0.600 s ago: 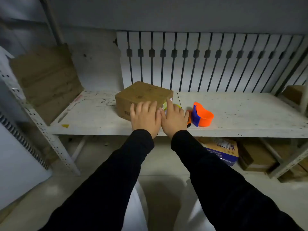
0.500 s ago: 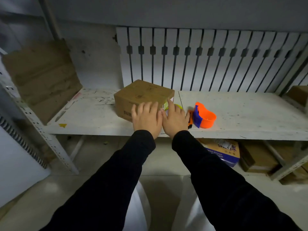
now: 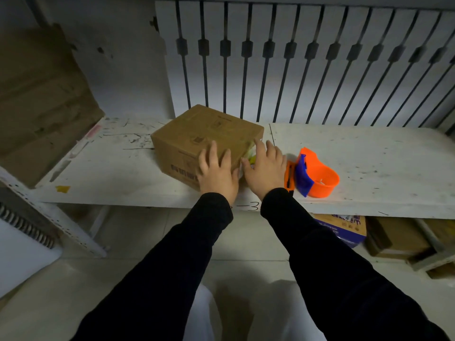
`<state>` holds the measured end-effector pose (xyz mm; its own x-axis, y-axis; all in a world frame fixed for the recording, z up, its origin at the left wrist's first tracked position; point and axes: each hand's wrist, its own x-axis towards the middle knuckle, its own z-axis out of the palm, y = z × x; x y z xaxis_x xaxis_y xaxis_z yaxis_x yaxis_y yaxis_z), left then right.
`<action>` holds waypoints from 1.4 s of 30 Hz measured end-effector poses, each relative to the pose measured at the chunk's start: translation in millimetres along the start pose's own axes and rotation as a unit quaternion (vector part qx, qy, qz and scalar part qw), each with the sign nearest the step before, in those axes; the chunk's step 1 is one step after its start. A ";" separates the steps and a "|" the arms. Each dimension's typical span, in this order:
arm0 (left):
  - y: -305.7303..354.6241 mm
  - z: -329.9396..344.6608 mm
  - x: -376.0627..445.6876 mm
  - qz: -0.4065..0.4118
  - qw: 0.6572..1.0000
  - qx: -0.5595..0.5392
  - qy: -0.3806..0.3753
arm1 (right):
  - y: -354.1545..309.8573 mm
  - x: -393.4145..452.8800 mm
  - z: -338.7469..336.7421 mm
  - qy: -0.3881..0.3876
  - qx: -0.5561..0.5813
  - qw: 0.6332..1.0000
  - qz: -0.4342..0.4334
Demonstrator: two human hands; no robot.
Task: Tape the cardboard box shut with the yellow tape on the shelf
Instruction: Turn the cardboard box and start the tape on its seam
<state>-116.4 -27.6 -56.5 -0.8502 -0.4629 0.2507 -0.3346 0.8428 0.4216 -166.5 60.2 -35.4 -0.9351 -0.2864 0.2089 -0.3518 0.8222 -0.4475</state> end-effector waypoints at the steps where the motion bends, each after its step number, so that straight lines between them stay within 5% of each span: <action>1: -0.9 1.8 3.2 0.002 1.000 -0.020 0.001 | 2.2 4.9 -0.1 0.001 0.009 1.000 0.004; 14: -35.4 -11.2 25.2 0.106 0.988 -0.113 -0.023 | 15.0 22.3 3.6 -0.034 0.021 0.999 -0.018; 24: -53.0 -27.6 28.5 0.020 0.995 -0.096 0.010 | 10.6 7.8 -3.1 -0.002 -0.012 0.997 -0.071; 31: -41.0 -30.0 38.0 0.002 0.990 -0.140 -0.026 | 5.5 15.1 5.0 -0.051 0.012 0.998 -0.027; 37: -46.7 -26.4 45.6 0.022 0.992 -0.117 -0.043 | 0.3 9.0 11.9 -0.003 0.032 0.999 -0.001; 42: -41.6 -23.4 43.6 0.000 0.997 -0.077 -0.032 | 13.5 13.3 10.5 0.011 0.189 0.982 0.015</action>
<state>-130.0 -89.2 -42.7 -0.8764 -0.4397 0.1965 -0.2724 0.7890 0.5507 -184.1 62.3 -47.7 -0.9458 -0.2503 0.2068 -0.3182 0.5871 -0.7444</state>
